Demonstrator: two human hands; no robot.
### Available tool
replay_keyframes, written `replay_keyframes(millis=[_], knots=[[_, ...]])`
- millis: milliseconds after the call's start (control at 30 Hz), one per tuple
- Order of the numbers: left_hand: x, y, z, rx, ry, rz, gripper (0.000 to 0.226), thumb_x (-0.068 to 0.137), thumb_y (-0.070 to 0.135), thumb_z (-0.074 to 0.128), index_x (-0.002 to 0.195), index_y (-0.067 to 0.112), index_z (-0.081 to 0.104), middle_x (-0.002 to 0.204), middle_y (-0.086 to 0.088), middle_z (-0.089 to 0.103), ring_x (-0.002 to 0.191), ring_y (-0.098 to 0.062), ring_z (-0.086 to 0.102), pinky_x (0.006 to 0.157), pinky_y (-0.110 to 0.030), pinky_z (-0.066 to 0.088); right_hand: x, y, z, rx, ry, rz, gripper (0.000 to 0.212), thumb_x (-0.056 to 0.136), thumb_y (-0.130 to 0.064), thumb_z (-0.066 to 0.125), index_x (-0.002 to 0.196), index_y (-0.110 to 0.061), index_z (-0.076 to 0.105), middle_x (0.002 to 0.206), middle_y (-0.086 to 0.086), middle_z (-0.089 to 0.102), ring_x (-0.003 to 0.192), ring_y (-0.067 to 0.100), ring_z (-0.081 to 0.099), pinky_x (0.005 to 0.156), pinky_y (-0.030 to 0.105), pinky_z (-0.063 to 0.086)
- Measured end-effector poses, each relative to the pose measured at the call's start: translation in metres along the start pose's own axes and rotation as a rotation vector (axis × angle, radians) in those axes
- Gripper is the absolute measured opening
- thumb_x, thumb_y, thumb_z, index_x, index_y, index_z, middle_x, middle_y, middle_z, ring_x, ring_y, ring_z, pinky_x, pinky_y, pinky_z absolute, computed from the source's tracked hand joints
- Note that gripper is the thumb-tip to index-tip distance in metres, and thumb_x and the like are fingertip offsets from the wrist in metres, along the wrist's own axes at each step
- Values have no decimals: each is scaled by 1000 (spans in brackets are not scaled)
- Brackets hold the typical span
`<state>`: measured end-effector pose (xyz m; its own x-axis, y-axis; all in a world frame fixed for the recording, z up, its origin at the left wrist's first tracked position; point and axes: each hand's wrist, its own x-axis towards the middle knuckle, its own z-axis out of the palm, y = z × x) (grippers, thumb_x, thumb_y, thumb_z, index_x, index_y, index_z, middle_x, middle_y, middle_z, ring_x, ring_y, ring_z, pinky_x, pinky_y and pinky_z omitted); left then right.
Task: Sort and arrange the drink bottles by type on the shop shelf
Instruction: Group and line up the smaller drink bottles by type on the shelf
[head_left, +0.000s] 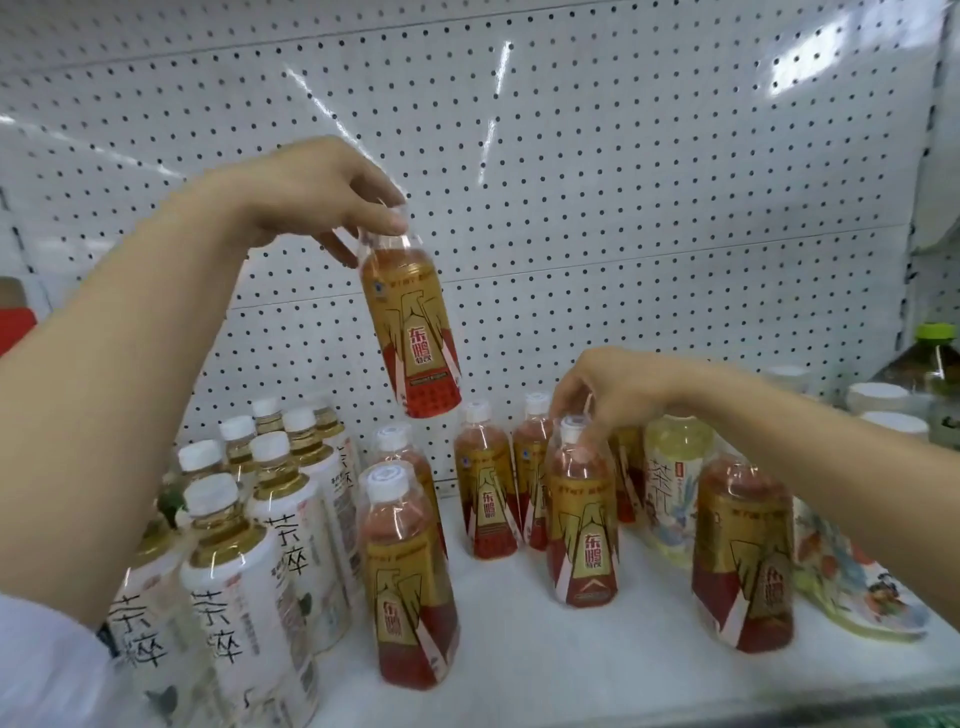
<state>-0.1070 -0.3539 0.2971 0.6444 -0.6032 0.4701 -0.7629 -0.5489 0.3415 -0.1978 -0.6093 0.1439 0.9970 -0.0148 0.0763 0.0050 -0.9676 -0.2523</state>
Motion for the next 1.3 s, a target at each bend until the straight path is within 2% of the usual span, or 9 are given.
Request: replay_keyframes(millis=[233,500,667,800,933,1033,1133,1200,1300], knots=[[-14,-4,59,-52,-236,37,34,93,21,69,126,12,67,113,-1,70,96,-14,71,77,-34,63,3,-3,7,48,81,57,50,68,-23,87,115,-17,70,109,1,70,100,23,68,92,41,55],[-13,-26,146,122,-477,32,40,92,26,72,129,14,63,123,-1,64,94,-15,69,76,-27,62,1,-8,18,133,166,77,46,74,-19,83,118,-15,69,114,1,65,102,22,66,76,22,51],[-13,-33,170,181,-498,30,42,92,25,71,131,14,60,126,-2,60,96,-20,69,73,-26,62,1,-8,26,145,227,118,45,74,-23,83,117,-17,69,105,-3,63,101,18,61,83,26,47],[-16,-34,175,183,-472,20,46,93,26,70,134,13,57,127,-3,58,98,-23,68,78,-31,62,-4,-9,30,153,241,135,48,78,-25,80,124,-19,65,124,2,64,112,20,59,95,31,47],[-26,-32,176,191,-431,11,50,95,28,67,141,16,52,137,-3,56,109,-19,63,85,-31,58,-17,-12,40,150,272,111,53,87,-25,71,136,-19,55,138,3,56,121,21,56,91,27,41],[-50,-32,167,187,-186,40,57,96,37,64,148,25,44,148,3,49,127,-16,53,104,-35,46,-40,-9,54,79,429,92,58,89,-29,69,142,-20,48,142,1,52,123,18,54,100,31,44],[-121,-28,168,-185,428,-8,49,95,32,65,141,30,49,137,12,53,122,-6,52,103,-29,43,-97,7,86,164,946,35,46,88,-27,68,132,-17,58,129,0,58,116,17,56,101,38,48],[-178,-30,186,-451,733,-185,44,92,26,68,133,28,53,130,10,57,116,-9,57,97,-29,47,-140,12,120,222,1259,76,39,87,-25,66,123,-9,62,123,5,59,113,18,54,100,37,46],[-229,-53,236,-555,689,-472,63,79,23,80,133,20,49,128,0,56,113,-18,58,101,-42,50,-166,21,172,336,1261,269,58,82,-18,73,134,-6,49,137,10,45,128,23,42,109,49,36]])
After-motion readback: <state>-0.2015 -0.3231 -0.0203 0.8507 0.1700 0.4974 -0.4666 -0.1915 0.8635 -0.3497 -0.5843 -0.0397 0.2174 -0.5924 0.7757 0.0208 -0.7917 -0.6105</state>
